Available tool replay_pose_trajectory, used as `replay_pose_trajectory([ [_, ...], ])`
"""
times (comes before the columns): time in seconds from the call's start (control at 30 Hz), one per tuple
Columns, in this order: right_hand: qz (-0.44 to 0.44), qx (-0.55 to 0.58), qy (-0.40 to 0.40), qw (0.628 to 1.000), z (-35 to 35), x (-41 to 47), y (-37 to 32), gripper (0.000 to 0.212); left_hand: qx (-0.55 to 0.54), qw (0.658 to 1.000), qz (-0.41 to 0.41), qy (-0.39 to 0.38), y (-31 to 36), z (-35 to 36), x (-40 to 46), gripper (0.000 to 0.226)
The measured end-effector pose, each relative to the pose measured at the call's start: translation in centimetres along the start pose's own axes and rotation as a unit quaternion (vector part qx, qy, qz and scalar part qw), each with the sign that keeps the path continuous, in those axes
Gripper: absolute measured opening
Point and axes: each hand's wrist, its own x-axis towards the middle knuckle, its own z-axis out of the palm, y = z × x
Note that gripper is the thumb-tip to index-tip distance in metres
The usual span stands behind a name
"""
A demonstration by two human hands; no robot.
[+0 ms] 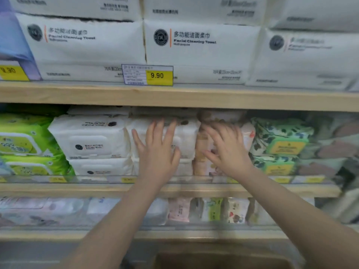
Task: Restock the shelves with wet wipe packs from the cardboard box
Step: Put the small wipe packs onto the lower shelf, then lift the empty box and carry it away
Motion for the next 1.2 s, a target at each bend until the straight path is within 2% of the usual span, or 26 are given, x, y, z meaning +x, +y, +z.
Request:
replay_pose_trajectory([
  [0.1, 0.031, -0.040, -0.062, 0.997, -0.6, -2.7, 3.8, 0.055, 0.043, 0.998, 0.019, -0.036, 2.8, 2.2, 0.3, 0.062],
  [0.23, 0.053, -0.077, -0.086, 0.992, -1.6, -3.4, 6.4, 0.060, 0.082, 0.995, -0.031, -0.047, 4.4, 3.7, 0.9, 0.068],
  [0.5, 0.080, 0.000, -0.096, 0.992, -0.3, -3.1, 6.5, 0.065, 0.111, 0.991, -0.035, -0.064, 4.6, 4.3, 1.2, 0.070],
  [0.7, 0.101, 0.065, -0.234, 0.965, -4.6, -3.1, 6.6, 0.071, 0.102, 0.983, -0.021, -0.149, 5.5, 0.6, 1.0, 0.074],
  [0.83, 0.147, 0.124, -0.251, 0.949, -8.7, -5.1, 5.8, 0.069, 0.061, 0.985, -0.006, -0.163, 6.5, -2.8, -0.3, 0.064],
  [0.93, 0.160, 0.138, -0.223, 0.952, -10.7, -8.1, 4.7, 0.063, 0.016, 0.986, -0.020, -0.162, 7.3, -4.6, -3.2, 0.059],
  [1.07, 0.176, 0.155, -0.241, 0.942, -10.4, -15.3, 3.2, 0.059, -0.028, 0.983, -0.044, -0.177, 7.7, -4.3, -10.4, 0.058],
  [1.2, 0.239, 0.152, -0.256, 0.924, -8.7, -22.9, 2.8, 0.059, -0.032, 0.968, -0.081, -0.236, 7.2, -2.1, -18.2, 0.060],
])
